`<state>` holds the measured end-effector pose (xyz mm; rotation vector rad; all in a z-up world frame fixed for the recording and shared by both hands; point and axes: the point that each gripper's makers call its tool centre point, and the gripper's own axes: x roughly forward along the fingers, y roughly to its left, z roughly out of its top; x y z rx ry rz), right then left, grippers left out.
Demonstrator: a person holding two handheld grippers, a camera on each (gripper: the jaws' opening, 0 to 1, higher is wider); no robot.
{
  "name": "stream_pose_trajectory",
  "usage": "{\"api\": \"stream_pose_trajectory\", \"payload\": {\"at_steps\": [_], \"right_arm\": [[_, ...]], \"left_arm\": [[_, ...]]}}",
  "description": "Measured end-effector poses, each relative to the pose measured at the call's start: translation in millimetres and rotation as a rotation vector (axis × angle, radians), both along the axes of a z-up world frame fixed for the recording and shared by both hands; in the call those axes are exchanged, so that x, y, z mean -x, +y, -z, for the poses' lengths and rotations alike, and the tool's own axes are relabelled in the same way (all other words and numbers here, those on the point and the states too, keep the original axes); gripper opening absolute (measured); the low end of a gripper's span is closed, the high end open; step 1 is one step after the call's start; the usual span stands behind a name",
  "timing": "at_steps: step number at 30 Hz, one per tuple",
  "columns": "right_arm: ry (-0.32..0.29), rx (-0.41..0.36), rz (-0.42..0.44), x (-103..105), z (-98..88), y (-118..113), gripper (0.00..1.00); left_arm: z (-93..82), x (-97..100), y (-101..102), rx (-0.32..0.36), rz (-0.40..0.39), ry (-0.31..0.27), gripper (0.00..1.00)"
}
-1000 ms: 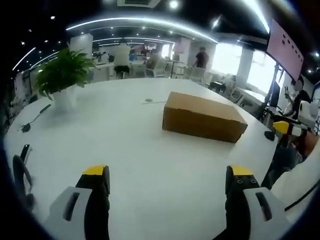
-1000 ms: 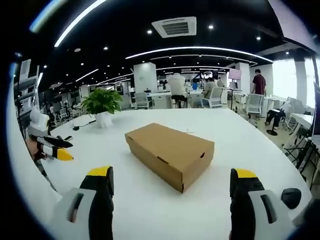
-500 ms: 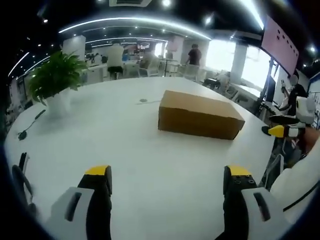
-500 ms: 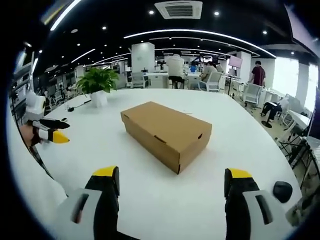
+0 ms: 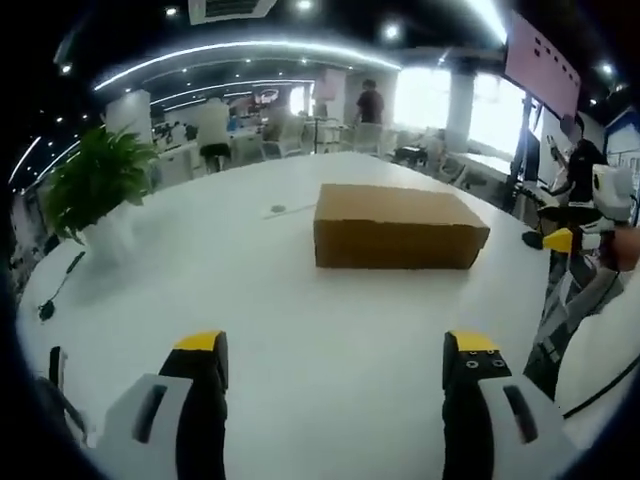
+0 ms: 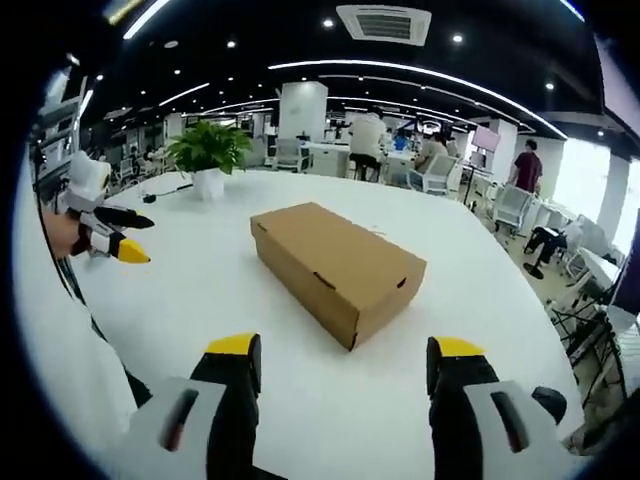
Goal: Operate the shoe box by opening the lid, removing the specified soft item, and placing it in the target area until the item is outside and the box remains undamaged.
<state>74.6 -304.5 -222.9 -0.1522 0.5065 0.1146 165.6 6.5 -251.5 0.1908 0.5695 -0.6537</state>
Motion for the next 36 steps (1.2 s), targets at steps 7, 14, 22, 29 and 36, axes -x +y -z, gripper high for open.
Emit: {"api": "stream_pose_trajectory", "payload": {"at_steps": [7, 14, 22, 29, 36], "right_arm": [[0.035, -0.059, 0.071, 6, 3.8, -4, 0.89], [-0.052, -0.141, 0.084, 1, -10.0, -2, 1.00], [-0.113, -0.242, 0.086, -7, -17.2, 7, 1.00], [-0.090, -0.227, 0.051, -12, -12.7, 10, 1.00], [-0.039, -0.182, 0.047, -18, -7.7, 7, 0.97]], "left_arm": [[2.8, 4.3, -4, 0.010, 0.013, 0.024, 0.86], [-5.3, 0.1, 0, 0.111, -0.066, 0.038, 0.99], [-4.9, 0.9, 13, 0.072, -0.096, 0.048, 0.99], [-10.1, 0.1, 13, 0.151, -0.140, 0.051, 0.99], [-13.4, 0.8, 11, 0.165, -0.145, 0.050, 0.99]]}}
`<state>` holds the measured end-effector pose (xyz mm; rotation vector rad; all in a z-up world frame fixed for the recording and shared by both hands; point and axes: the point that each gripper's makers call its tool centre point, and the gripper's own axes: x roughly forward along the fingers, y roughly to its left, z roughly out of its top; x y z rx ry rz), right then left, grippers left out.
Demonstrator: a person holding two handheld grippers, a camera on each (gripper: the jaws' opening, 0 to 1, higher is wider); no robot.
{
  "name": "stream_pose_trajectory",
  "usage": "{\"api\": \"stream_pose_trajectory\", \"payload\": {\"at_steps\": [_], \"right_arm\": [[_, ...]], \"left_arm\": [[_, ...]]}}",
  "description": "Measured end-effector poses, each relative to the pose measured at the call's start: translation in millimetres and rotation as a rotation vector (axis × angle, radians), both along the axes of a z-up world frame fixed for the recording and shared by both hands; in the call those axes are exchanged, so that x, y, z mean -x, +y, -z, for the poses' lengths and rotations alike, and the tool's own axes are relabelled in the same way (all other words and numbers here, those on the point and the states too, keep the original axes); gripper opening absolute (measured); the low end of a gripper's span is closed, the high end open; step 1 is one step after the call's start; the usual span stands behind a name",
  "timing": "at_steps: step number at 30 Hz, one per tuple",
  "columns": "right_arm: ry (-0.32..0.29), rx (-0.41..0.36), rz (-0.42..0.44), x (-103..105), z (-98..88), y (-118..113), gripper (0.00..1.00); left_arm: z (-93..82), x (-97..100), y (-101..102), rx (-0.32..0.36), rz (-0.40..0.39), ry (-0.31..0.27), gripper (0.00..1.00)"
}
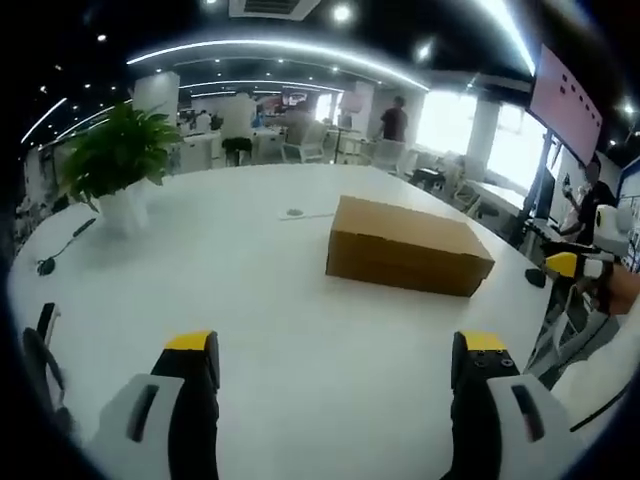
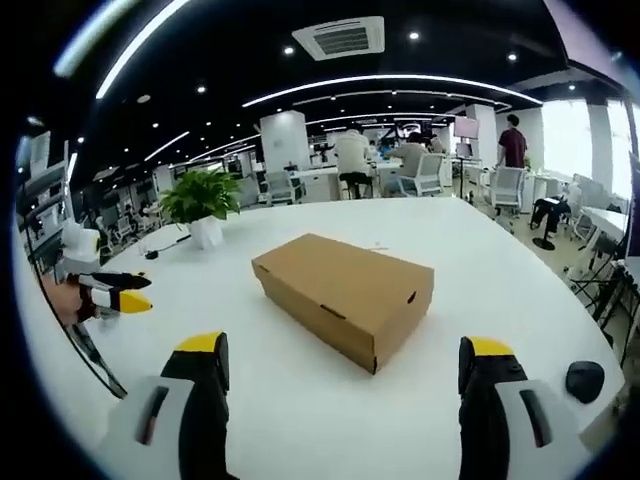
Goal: Operate the shoe box by opening the lid, removing the specified soft item, and placing it in the target area until the item is outside and the box remains undamaged.
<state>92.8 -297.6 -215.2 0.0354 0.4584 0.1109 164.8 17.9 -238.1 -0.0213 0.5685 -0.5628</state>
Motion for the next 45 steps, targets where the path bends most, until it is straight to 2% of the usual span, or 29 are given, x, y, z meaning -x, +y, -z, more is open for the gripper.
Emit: {"api": "stream_pose_trajectory", "payload": {"at_steps": [1, 2, 5, 12, 16, 19, 22, 27, 29, 31, 35, 39, 41, 42, 44, 45], "right_arm": [[0.007, 0.009, -0.004, 0, 1.8, 0, 0.96], [0.024, 0.020, -0.007, 1, 4.6, 0, 0.96], [0.018, 0.003, -0.014, 1, 3.6, 3, 0.92], [0.024, -0.010, -0.032, 0, 2.9, 7, 0.92], [0.082, 0.008, -0.037, 5, 10.6, 3, 0.80], [0.076, -0.005, -0.039, 5, 9.9, 4, 0.82], [0.058, 0.001, -0.035, 4, 7.1, 3, 0.82], [0.047, -0.015, -0.031, 3, 4.7, 4, 0.84], [0.031, -0.051, -0.018, 1, 2.9, 5, 0.89], [-0.036, -0.156, 0.006, -7, -8.4, 10, 0.99], [-0.066, -0.120, -0.003, -10, -18.5, 9, 1.00], [-0.084, -0.136, -0.002, -12, -23.2, 8, 1.00], [-0.081, -0.143, 0.011, -14, -22.6, 4, 0.99], [-0.074, -0.147, 0.012, -15, -22.1, 4, 0.98], [-0.067, -0.143, 0.016, -16, -21.8, 3, 0.97], [-0.050, -0.115, 0.007, -18, -21.3, 3, 0.96]], "left_arm": [[-7.8, -2.0, -3, 0.067, -0.020, -0.016, 0.95], [-9.3, -1.8, -3, 0.084, -0.027, -0.013, 0.94], [-6.4, -1.5, -3, 0.058, -0.022, -0.003, 0.95], [-2.1, -3.1, -3, 0.017, -0.003, -0.005, 0.94], [0.9, -2.4, -10, 0.007, 0.026, -0.002, 0.93], [-4.3, -3.9, -17, -0.010, 0.068, -0.030, 0.93], [-9.0, -10.5, -21, 0.024, 0.072, -0.032, 0.95], [-4.9, -26.1, -24, 0.005, 0.079, -0.047, 0.96], [-2.9, -34.5, -27, 0.013, 0.074, -0.039, 0.98], [-6.0, -38.6, -34, 0.023, 0.088, -0.033, 0.99], [-9.7, -36.1, -42, -0.017, 0.158, -0.066, 0.99], [-4.8, -36.5, -43, -0.004, 0.140, -0.046, 0.99], [-1.4, -39.2, -41, 0.012, 0.087, -0.018, 0.99], [-1.5, -41.4, -40, 0.044, 0.037, -0.002, 0.99], [-4.3, -41.9, -44, 0.091, 0.022, 0.000, 0.99], [-2.9, -41.0, -46, 0.072, 0.037, -0.001, 0.99]]}}
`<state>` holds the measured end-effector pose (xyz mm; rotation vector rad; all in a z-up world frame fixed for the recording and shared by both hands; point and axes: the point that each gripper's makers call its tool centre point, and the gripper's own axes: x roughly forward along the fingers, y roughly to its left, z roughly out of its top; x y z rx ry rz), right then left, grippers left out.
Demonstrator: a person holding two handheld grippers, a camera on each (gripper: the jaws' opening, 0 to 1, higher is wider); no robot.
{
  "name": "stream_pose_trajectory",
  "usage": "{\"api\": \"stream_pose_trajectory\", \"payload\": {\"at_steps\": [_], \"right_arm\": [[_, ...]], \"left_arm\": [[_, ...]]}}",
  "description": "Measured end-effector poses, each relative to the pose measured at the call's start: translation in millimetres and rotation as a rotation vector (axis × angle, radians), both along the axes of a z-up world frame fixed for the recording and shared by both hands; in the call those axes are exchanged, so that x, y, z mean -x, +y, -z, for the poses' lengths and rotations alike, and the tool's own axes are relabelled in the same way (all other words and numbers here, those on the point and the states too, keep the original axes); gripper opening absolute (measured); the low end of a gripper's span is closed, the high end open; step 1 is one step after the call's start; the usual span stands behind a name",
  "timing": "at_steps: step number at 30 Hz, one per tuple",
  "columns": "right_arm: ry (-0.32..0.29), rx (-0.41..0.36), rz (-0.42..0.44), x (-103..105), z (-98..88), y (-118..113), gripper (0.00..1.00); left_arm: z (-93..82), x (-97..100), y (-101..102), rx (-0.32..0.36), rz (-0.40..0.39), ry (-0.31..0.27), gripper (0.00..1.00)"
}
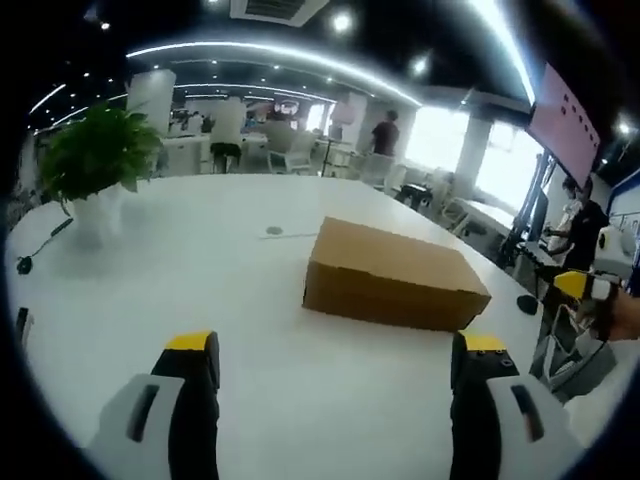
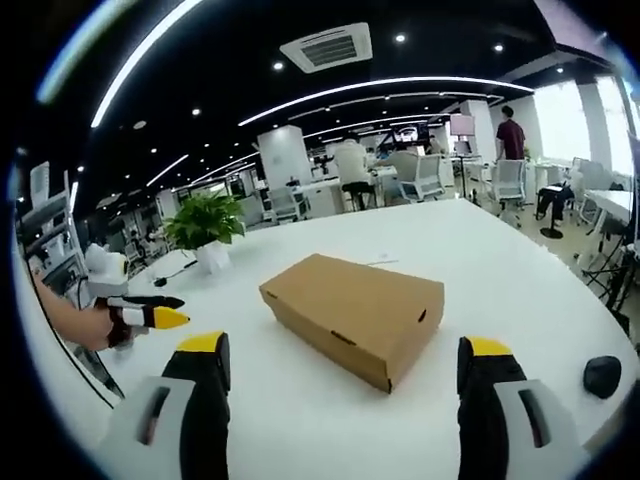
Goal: Operate the shoe box by opening the lid, removing the specified soft item, and placing it in the target area until the item is outside and the box remains undamaged.
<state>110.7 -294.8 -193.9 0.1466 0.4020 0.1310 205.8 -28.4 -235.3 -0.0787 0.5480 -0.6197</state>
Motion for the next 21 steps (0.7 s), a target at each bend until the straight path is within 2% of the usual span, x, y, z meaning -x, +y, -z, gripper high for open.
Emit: {"api": "stream_pose_trajectory", "payload": {"at_steps": [1, 3, 5, 7, 9, 12, 15, 16, 18, 20, 21], "right_arm": [[0.004, 0.013, -0.007, -1, -0.6, 1, 0.95], [0.031, 0.099, -0.014, 1, 2.7, -3, 0.93], [0.056, 0.123, 0.000, 3, 7.7, -6, 0.93], [0.079, 0.098, -0.009, 5, 15.1, -2, 0.93], [0.086, 0.104, -0.019, 7, 17.7, 2, 0.92], [0.113, 0.137, -0.030, 10, 21.2, 1, 0.88], [0.104, 0.155, -0.035, 11, 19.9, 0, 0.88], [0.102, 0.232, -0.052, 12, 20.8, -5, 0.88], [0.127, 0.325, -0.047, 14, 25.1, -13, 0.89], [0.135, 0.294, -0.044, 13, 28.4, -12, 0.90], [0.140, 0.266, -0.039, 12, 28.9, -12, 0.91]], "left_arm": [[0.5, 1.1, -2, -0.009, 0.012, -0.003, 0.99], [1.6, 4.0, -7, -0.050, 0.080, -0.022, 0.98], [2.2, 4.7, -7, -0.070, 0.103, -0.027, 0.96], [0.5, 0.9, -5, -0.055, 0.097, -0.023, 0.96], [-0.3, -3.0, -3, -0.048, 0.087, -0.020, 0.96], [6.6, -5.4, -1, -0.092, 0.099, -0.003, 0.95], [9.1, -2.6, -3, -0.129, 0.130, -0.014, 0.95], [13.3, -1.5, -3, -0.154, 0.147, -0.011, 0.95], [21.8, -1.7, 2, -0.214, 0.134, -0.001, 0.92], [25.4, 1.5, -3, -0.160, 0.101, 0.035, 0.91], [24.7, 2.9, -6, -0.124, 0.084, 0.047, 0.95]]}}
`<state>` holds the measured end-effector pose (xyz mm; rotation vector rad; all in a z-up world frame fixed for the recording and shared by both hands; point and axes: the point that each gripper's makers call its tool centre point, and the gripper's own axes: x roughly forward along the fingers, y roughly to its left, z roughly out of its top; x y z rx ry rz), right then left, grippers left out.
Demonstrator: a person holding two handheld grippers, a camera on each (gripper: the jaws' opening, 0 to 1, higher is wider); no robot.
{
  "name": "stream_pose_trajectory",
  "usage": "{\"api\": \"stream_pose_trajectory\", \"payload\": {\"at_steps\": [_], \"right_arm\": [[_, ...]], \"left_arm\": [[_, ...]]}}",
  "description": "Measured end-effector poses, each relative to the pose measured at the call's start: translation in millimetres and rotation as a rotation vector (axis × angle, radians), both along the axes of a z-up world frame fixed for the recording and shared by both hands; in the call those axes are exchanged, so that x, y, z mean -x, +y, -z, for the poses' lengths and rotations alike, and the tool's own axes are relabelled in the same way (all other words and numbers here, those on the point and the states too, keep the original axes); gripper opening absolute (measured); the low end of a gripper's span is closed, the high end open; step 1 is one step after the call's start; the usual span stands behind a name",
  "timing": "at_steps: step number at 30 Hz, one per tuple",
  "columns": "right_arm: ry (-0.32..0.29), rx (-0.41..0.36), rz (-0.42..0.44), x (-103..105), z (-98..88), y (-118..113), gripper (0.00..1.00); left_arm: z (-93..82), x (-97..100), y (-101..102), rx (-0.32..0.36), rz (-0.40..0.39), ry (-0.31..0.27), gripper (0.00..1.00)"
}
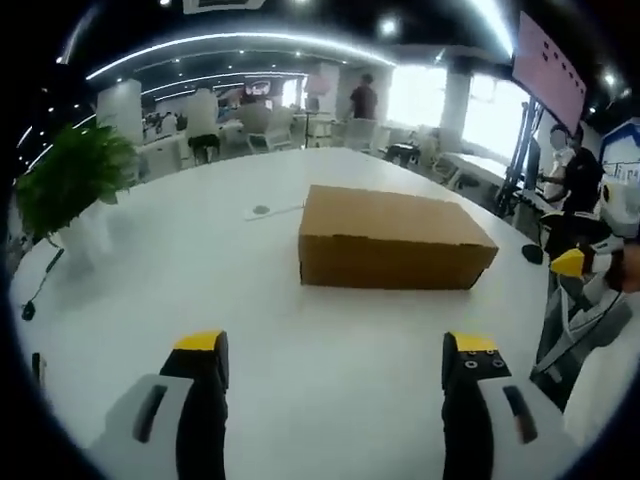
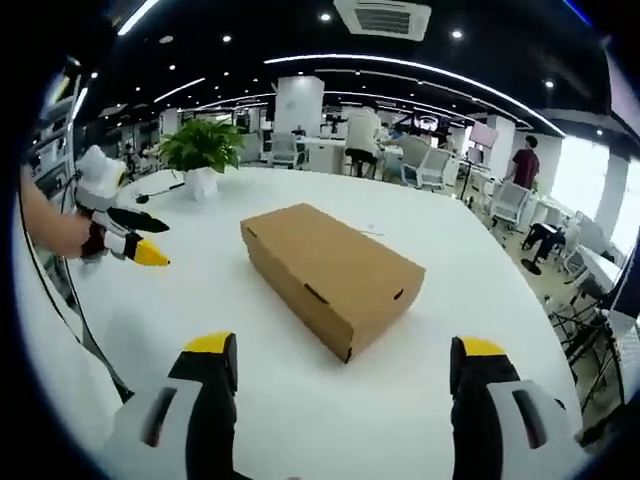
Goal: Operate the shoe box by opening the lid, removing the specified soft item, and placing it in the target area until the item is outside and the box remains undamaged.
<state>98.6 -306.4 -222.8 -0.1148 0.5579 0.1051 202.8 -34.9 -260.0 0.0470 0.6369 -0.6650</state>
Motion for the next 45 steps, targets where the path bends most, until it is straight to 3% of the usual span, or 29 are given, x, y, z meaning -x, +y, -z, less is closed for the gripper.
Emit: {"api": "stream_pose_trajectory", "payload": {"at_steps": [2, 4, 7, 8, 9, 11, 15, 18, 22, 25, 28, 30, 32, 33, 35, 37, 38, 41, 42, 44, 45], "right_arm": [[-0.013, -0.017, 0.016, -3, -3.1, -1, 0.92], [-0.030, -0.034, 0.022, -4, -5.1, 1, 0.92], [-0.087, -0.050, 0.028, -10, -9.8, 4, 0.91], [-0.140, -0.071, 0.021, -14, -16.2, 9, 0.91], [-0.194, -0.091, 0.015, -19, -22.6, 13, 0.93], [-0.227, -0.107, 0.021, -21, -26.7, 17, 1.00], [-0.199, -0.105, 0.039, -16, -19.4, 18, 0.99], [-0.192, -0.099, 0.044, -15, -16.4, 16, 0.99], [-0.191, -0.105, 0.062, -18, -19.0, 10, 0.96], [-0.202, -0.115, 0.060, -25, -25.1, 9, 0.93], [-0.192, -0.070, 0.039, -31, -29.7, 8, 0.93], [-0.187, -0.048, 0.032, -34, -28.8, 6, 0.88], [-0.155, -0.048, 0.023, -34, -23.7, 7, 0.82], [-0.105, -0.036, 0.024, -30, -15.1, 6, 0.79], [-0.104, -0.016, 0.023, -30, -13.1, 5, 0.75], [-0.115, -0.045, 0.033, -32, -13.9, 4, 0.77], [-0.113, -0.067, 0.040, -34, -13.6, 3, 0.79], [-0.116, -0.065, 0.045, -38, -14.7, 1, 0.79], [-0.102, -0.050, 0.042, -39, -12.1, 0, 0.78], [-0.058, 0.006, 0.027, -39, -5.8, -4, 0.76], [-0.063, 0.009, 0.025, -39, -6.8, -4, 0.75]], "left_arm": [[-2.5, -1.7, 3, -0.060, 0.008, -0.066, 0.99], [-0.3, 0.4, 3, -0.103, 0.032, -0.079, 0.99], [1.9, 3.5, -5, -0.052, 0.062, -0.038, 0.99], [0.8, 3.3, -7, -0.033, 0.062, -0.035, 0.99], [-0.4, 3.1, -8, -0.014, 0.061, -0.032, 0.99], [-3.7, 5.0, -14, 0.020, 0.094, -0.024, 0.99], [-30.3, -3.0, -27, 0.093, 0.169, -0.085, 0.99], [-46.5, -19.0, -26, 0.114, 0.148, -0.124, 0.99], [-52.4, -34.9, -26, 0.126, 0.146, -0.126, 0.99], [-50.0, -29.5, -29, 0.056, 0.262, -0.128, 0.99], [-48.5, -10.6, -26, -0.028, 0.412, -0.126, 0.99], [-48.3, -2.0, -26, -0.037, 0.458, -0.110, 0.99], [-45.6, 4.0, -28, -0.068, 0.519, -0.124, 0.99], [-43.2, 5.2, -29, -0.102, 0.548, -0.140, 0.99], [-46.5, -1.5, -33, -0.074, 0.511, -0.147, 0.99], [-49.7, -10.3, -37, -0.048, 0.477, -0.148, 0.99], [-54.1, -14.5, -40, -0.043, 0.479, -0.193, 0.99], [-58.8, -20.2, -46, -0.020, 0.453, -0.238, 0.99], [-57.9, -19.6, -50, -0.016, 0.462, -0.237, 0.99], [-62.4, -26.6, -55, -0.029, 0.467, -0.313, 0.99], [-63.2, -28.1, -55, -0.029, 0.458, -0.322, 0.99]]}}
